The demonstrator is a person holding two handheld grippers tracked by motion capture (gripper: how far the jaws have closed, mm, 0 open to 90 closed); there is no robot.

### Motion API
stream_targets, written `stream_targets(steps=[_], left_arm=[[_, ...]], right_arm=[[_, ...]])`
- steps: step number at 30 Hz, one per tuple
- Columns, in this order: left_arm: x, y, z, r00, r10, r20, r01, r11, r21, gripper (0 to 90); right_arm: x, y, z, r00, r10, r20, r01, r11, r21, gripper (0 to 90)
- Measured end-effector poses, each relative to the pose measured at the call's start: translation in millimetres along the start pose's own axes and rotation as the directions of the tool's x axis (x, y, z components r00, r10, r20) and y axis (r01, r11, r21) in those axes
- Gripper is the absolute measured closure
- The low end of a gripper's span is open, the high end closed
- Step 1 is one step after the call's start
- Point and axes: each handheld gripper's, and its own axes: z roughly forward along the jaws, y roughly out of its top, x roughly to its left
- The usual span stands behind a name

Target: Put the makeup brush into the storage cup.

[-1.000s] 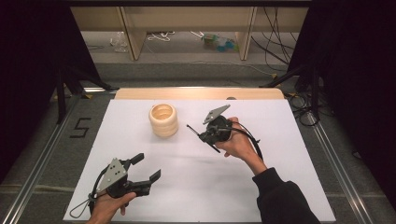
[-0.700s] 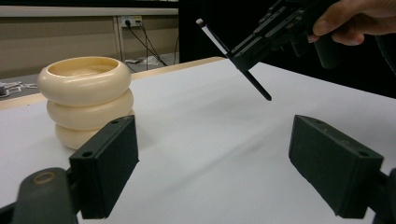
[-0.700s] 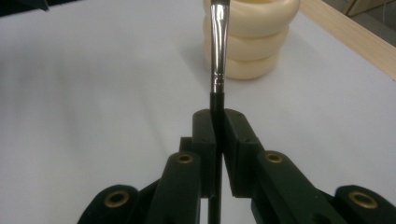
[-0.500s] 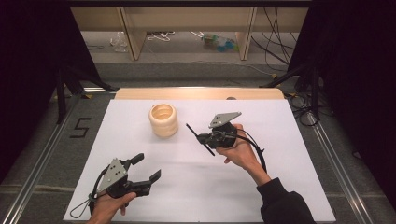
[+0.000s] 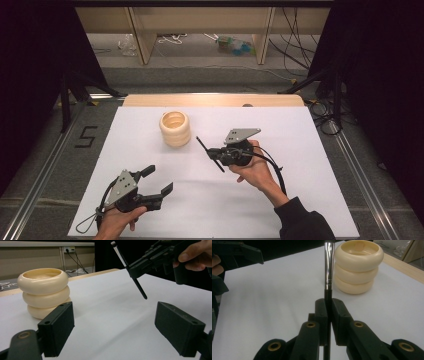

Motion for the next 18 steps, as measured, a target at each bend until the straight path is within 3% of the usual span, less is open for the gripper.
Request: stream_targets(steps=[6,8,10,14,18], left_arm=[[-2.9,-0.4,4.6,0.9998,0.015,0.013,-0.016,0.9998,0.013,15.9],[-6.1,0.3,4.1,0.9995,-0.028,0.013,0.028,0.9996,0.003,16.9],[-8.7,2.4,3.9,0.9995,-0.005,0.032,0.005,1.0000,-0.001,17.1],[-12.2,4.1,6.1,0.9986,-0.030,0.043,0.030,0.9995,-0.013,17.0],[-15.3,4.1,9.3,0.9985,-0.024,0.050,0.025,0.9996,-0.009,17.0]], right_arm=[[4.4,-3.4,0.0,0.9999,0.006,-0.011,-0.007,1.000,-0.022,83.8],[7.4,-3.4,0.5,0.9999,0.005,-0.015,-0.005,0.999,-0.037,83.9],[9.8,-2.6,-0.2,0.9996,-0.002,-0.028,0.001,0.999,-0.045,83.9],[15.5,-1.4,-1.7,0.9992,0.002,-0.039,-0.004,0.998,-0.058,83.8],[20.0,-1.9,-1.4,0.9983,0.011,-0.057,-0.015,0.997,-0.073,83.8]])
